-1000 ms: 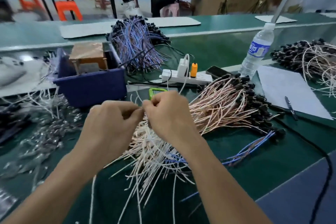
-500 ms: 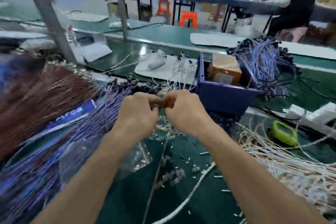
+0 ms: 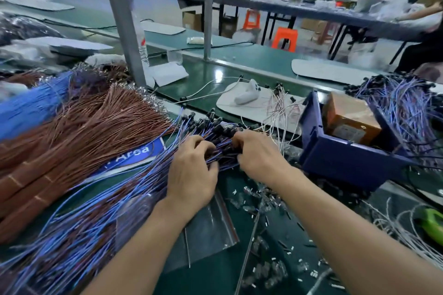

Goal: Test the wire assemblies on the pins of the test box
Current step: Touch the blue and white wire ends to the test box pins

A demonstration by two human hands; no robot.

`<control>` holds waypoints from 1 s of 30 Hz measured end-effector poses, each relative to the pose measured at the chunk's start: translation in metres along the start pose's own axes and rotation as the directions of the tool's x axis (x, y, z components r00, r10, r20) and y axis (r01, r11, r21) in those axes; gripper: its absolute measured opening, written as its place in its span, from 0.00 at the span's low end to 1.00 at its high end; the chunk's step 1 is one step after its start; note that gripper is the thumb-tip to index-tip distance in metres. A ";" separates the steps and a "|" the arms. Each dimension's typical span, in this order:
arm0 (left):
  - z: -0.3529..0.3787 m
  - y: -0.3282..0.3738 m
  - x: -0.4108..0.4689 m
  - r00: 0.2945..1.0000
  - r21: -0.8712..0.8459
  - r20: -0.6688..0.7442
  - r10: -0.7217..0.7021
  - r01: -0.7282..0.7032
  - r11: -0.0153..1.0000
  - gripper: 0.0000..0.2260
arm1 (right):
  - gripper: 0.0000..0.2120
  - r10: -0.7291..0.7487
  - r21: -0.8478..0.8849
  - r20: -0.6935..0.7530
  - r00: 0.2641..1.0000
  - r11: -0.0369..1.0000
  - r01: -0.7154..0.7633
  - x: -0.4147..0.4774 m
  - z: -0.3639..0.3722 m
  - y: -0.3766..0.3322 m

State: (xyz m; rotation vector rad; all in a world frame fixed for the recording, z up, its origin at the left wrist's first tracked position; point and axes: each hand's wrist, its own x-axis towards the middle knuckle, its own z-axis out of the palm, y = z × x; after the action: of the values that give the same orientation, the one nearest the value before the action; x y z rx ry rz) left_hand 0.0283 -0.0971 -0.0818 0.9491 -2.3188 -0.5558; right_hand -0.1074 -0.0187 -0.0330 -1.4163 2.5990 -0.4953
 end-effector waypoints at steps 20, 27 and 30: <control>0.009 -0.007 -0.002 0.990 0.153 -0.122 0.068 -0.049 0.987 0.09 | 0.09 0.298 0.637 -0.408 0.863 0.770 0.035 -0.043 -0.072 0.011; 0.004 0.019 -0.010 0.872 0.155 -0.109 0.477 -0.460 0.875 0.14 | 0.08 0.433 0.881 -0.196 0.880 0.471 -0.035 -0.093 -0.081 0.046; 0.004 0.028 -0.017 0.925 -0.190 0.034 0.378 -0.365 0.911 0.12 | 0.07 0.492 0.945 -0.209 0.845 0.324 0.045 -0.111 -0.088 0.061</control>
State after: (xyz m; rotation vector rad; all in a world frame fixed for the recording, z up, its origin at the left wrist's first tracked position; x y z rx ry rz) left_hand 0.0222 -0.0650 -0.0748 0.3911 -2.3806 -0.6304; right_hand -0.1187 0.1241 0.0244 -0.4727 1.9196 -2.0738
